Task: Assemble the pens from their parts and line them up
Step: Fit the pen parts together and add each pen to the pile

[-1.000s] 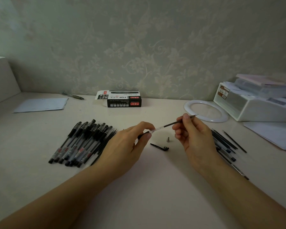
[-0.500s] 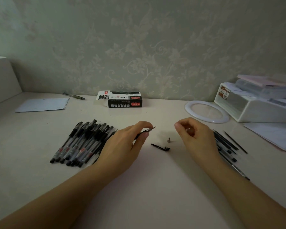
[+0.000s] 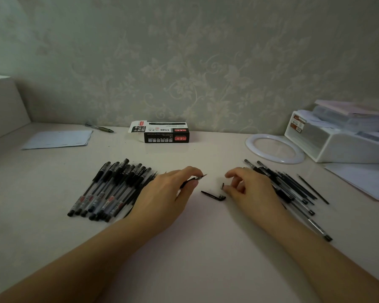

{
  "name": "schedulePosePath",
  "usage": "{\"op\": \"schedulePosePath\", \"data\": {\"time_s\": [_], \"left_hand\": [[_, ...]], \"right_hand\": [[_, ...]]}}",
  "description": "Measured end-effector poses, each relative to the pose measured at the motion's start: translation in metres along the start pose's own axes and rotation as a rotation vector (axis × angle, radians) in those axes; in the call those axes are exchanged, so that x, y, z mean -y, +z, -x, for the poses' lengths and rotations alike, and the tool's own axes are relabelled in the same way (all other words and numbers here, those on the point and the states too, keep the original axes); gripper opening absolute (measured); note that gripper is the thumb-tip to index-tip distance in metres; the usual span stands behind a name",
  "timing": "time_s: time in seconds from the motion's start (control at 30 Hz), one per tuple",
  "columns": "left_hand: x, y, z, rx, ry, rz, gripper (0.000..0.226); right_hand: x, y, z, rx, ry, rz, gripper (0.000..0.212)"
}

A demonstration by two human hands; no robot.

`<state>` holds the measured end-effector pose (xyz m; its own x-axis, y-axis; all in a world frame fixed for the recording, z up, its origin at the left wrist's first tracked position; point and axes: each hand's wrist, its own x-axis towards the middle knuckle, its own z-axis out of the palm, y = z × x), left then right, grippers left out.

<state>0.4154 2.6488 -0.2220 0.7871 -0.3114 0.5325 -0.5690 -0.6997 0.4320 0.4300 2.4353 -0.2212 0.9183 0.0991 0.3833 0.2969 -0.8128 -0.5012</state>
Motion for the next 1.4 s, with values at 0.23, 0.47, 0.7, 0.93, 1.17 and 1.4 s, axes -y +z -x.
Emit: {"op": "schedulePosePath", "data": {"time_s": [0.23,0.47,0.7,0.93,1.17,1.4], "left_hand": [[-0.002,0.000,0.000,0.014,0.005,-0.005,0.018],[-0.004,-0.001,0.000,0.035,0.008,-0.008,0.018],[-0.004,-0.001,0.000,0.050,0.020,-0.012,0.019],[-0.002,-0.001,0.000,0.046,0.043,-0.001,0.017],[-0.001,-0.001,0.001,0.028,0.052,-0.002,0.018],[-0.003,-0.001,0.001,0.044,0.077,0.007,0.015]], "right_hand": [[0.007,0.007,-0.001,0.044,-0.069,-0.055,0.027],[0.004,0.009,-0.004,0.005,-0.087,-0.031,0.007],[0.006,0.007,-0.005,-0.094,0.015,-0.403,0.006],[0.019,0.009,0.000,0.071,-0.003,-0.793,0.007],[0.020,0.008,0.000,-0.001,0.007,-0.817,0.008],[0.022,0.008,0.003,0.082,-0.012,-0.802,0.007]]}}
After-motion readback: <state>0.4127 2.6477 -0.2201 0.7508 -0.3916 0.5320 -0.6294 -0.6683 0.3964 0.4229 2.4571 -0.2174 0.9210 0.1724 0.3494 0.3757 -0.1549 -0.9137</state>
